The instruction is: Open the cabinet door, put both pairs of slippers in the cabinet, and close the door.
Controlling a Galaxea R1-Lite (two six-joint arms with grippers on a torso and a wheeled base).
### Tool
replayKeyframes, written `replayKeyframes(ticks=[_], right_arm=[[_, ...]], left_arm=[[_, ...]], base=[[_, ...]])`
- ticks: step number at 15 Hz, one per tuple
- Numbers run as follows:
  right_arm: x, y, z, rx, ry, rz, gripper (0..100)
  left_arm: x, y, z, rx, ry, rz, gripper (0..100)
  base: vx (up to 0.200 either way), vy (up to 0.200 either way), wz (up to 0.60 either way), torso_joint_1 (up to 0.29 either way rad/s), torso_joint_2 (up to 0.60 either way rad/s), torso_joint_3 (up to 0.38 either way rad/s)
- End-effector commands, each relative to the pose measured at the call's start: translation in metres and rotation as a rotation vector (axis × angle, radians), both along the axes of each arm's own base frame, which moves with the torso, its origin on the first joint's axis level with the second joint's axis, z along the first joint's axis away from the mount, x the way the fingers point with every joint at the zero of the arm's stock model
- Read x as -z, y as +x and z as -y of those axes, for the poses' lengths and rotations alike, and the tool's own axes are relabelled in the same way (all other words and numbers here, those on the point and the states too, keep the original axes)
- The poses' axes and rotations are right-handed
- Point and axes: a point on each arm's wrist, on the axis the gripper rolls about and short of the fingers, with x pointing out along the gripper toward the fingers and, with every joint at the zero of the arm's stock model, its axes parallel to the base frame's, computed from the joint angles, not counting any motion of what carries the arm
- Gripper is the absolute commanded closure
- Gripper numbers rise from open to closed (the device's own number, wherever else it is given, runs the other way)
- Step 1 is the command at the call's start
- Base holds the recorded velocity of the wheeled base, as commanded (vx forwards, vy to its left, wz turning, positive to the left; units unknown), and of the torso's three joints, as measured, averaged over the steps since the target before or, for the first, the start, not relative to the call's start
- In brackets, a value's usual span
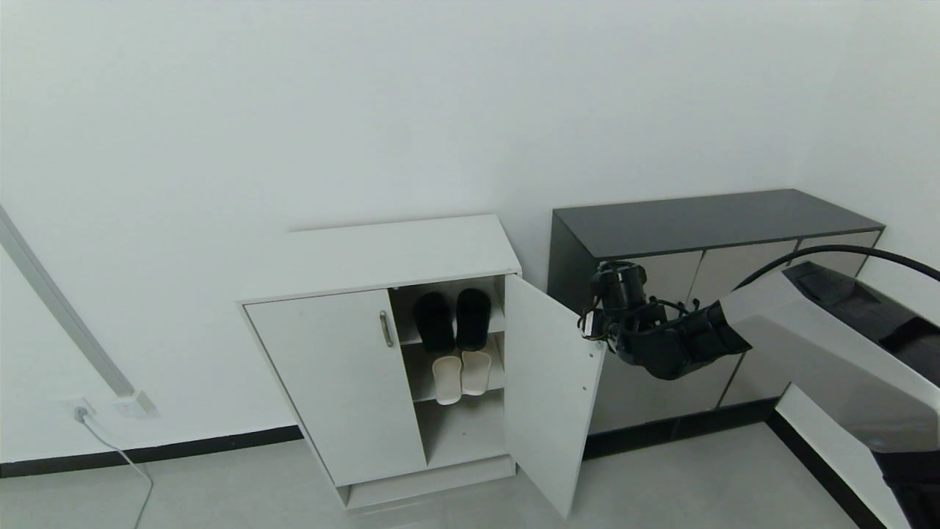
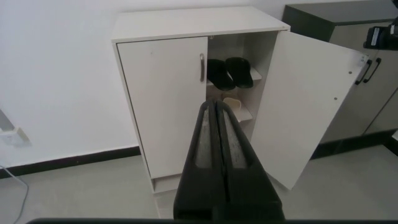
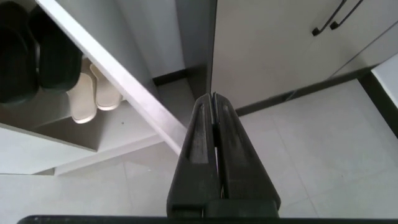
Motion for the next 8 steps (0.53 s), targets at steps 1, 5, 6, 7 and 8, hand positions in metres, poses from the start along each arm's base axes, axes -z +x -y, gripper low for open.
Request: replayKeyframes(ticks=[1, 5, 6, 7, 8], right_arm=[[0.005, 0.001, -0.001, 0.0, -0.004, -0.008, 100], [0.008, -0.004, -0.006, -0.015, -0.015, -0.031, 100], [0.008, -0.006, -0.008, -0.019, -0.015, -0.032, 100], [0.008, -0.009, -0.011, -0.026, -0.016, -0.036, 100], [0.005, -0.014, -0.014, -0.038, -0.017, -0.037, 100]], left_arm=[[0.0, 0.0, 0.0, -0.001, -0.001, -0.001, 100], [0.0, 0.0, 0.0, 0.0, -0.001, -0.001, 100], [0.0, 0.0, 0.0, -0.001, -0.001, -0.001, 100], [0.0, 0.0, 0.0, -0.001, -0.001, -0.001, 100], [0.0, 0.0, 0.0, -0.001, -0.001, -0.001, 100]], base=[[0.0, 0.0, 0.0, 0.0, 0.0, 0.0], [0.0, 0.0, 0.0, 0.0, 0.0, 0.0], [0.0, 0.0, 0.0, 0.0, 0.0, 0.0], [0.0, 0.0, 0.0, 0.0, 0.0, 0.0], [0.0, 0.0, 0.0, 0.0, 0.0, 0.0]])
